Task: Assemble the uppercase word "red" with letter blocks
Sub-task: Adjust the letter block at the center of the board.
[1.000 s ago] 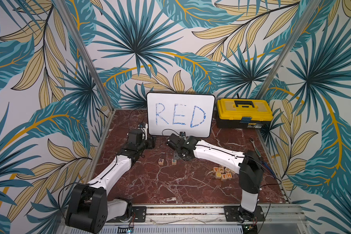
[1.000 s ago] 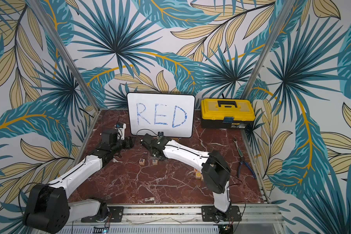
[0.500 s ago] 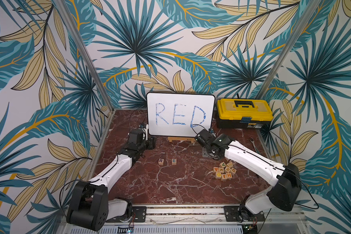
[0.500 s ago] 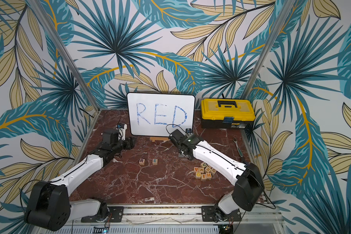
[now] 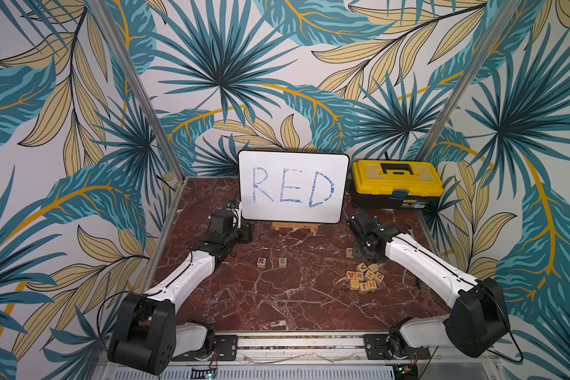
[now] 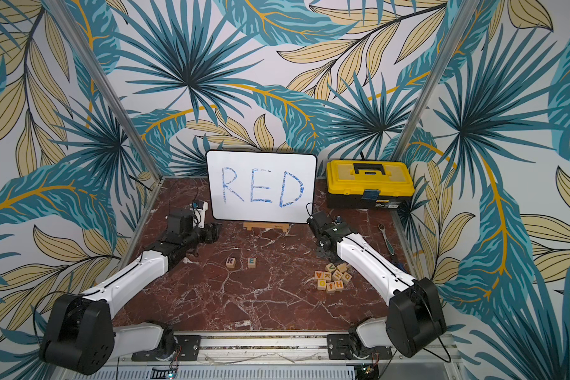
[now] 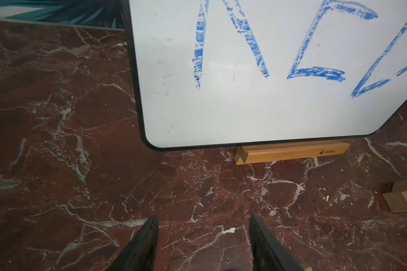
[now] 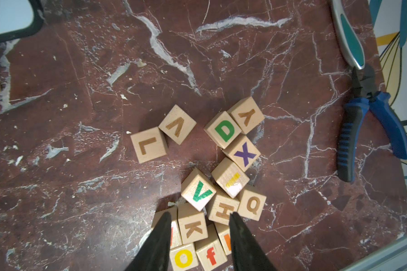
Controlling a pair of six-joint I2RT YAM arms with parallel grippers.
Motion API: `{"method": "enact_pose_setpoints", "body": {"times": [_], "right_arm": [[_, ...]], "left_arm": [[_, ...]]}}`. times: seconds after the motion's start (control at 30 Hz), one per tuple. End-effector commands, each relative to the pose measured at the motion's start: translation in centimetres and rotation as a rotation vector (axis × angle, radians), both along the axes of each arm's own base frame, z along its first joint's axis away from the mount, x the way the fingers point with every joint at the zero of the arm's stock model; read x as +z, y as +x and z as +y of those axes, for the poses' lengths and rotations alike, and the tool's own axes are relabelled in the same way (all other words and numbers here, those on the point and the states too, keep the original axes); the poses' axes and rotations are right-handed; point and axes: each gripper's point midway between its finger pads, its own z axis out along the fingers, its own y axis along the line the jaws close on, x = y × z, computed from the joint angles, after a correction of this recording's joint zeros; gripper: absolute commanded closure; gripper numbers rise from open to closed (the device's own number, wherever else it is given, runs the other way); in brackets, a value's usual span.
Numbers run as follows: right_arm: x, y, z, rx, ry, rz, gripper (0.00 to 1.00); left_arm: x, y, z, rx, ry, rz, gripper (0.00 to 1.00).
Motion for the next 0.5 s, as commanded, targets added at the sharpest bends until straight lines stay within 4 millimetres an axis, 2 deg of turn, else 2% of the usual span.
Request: {"method": "enact_pose_setpoints", "body": {"times": [0.0, 0.17, 0.23, 0.37, 0.47], "right_arm": [[-0.8, 0.5, 0.9, 0.039, 0.041, 0.010, 0.57], [-0.8, 1.2, 1.1, 0.071, 0.031, 0.018, 0.57], [-1.0, 1.6, 2.2, 0.095, 0.081, 0.011, 0.57], [-1.2, 1.9, 5.9, 0.215, 0.246, 0.010, 0.59], [-1.2, 2.0, 5.8, 0.234, 0.228, 0.008, 0.59]], "left_arm": [[0.0, 0.0, -0.1, -0.006, 0.025, -0.018, 0.38], [-0.6, 0.1, 0.6, 0.032, 0.046, -0.008, 0.38], [-1.0, -0.2, 0.6, 0.046, 0.027, 0.011, 0.38], [-2.5, -1.9, 0.7, 0.086, -0.034, 0.089, 0.41], [-3.2, -3.7, 0.1, 0.097, -0.064, 0.125, 0.41]]}}
